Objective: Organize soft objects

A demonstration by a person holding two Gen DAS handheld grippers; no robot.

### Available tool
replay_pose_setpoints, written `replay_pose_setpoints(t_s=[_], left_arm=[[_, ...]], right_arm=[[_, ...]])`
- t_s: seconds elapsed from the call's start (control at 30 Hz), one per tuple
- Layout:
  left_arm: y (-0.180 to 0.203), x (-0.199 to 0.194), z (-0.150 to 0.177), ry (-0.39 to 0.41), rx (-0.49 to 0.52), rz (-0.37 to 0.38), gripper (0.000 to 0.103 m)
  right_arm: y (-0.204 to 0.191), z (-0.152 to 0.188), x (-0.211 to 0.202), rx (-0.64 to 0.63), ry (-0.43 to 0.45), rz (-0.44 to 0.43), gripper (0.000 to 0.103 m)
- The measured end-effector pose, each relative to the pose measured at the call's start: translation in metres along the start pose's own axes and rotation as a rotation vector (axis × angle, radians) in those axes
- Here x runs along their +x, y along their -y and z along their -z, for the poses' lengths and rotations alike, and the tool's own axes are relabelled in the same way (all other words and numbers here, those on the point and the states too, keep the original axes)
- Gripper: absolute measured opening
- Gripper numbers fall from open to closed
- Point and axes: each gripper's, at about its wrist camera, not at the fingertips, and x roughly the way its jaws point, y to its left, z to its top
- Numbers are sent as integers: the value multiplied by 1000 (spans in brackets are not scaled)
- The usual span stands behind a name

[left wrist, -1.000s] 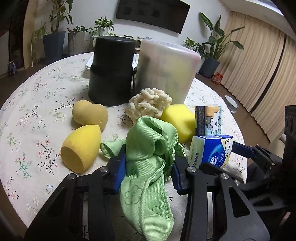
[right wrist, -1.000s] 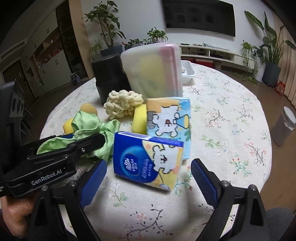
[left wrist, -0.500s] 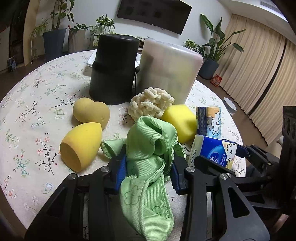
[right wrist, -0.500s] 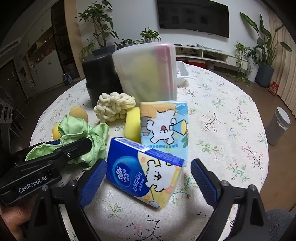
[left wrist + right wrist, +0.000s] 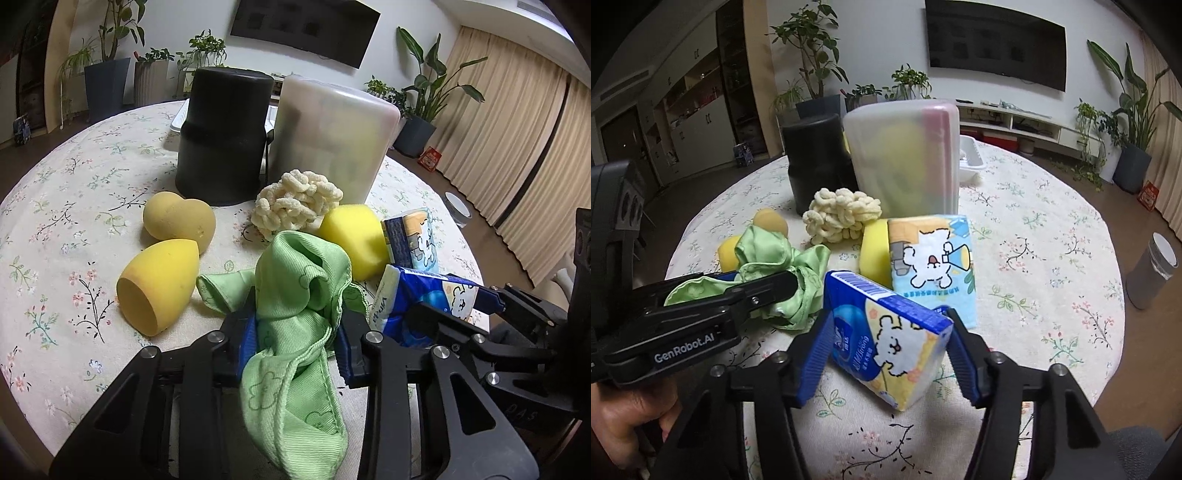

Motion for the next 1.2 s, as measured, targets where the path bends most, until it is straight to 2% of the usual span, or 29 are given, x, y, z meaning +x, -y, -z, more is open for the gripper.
replay_pose_setpoints(t_s=[0.5, 0.8, 1.07, 1.2], left_arm=[[0, 0, 2, -2, -3, 4, 32], [0, 0, 4, -2, -6, 12, 32], [0, -1, 4, -2, -3, 14, 32], [0, -1, 4, -1, -3, 13, 32]], right_arm=[[-4, -1, -19, -40, 36, -82, 30], [-8, 1, -23, -45, 38, -116, 26], [-16, 5, -2, -48, -39, -170, 28], [-19, 5, 1, -68, -38, -171, 26]])
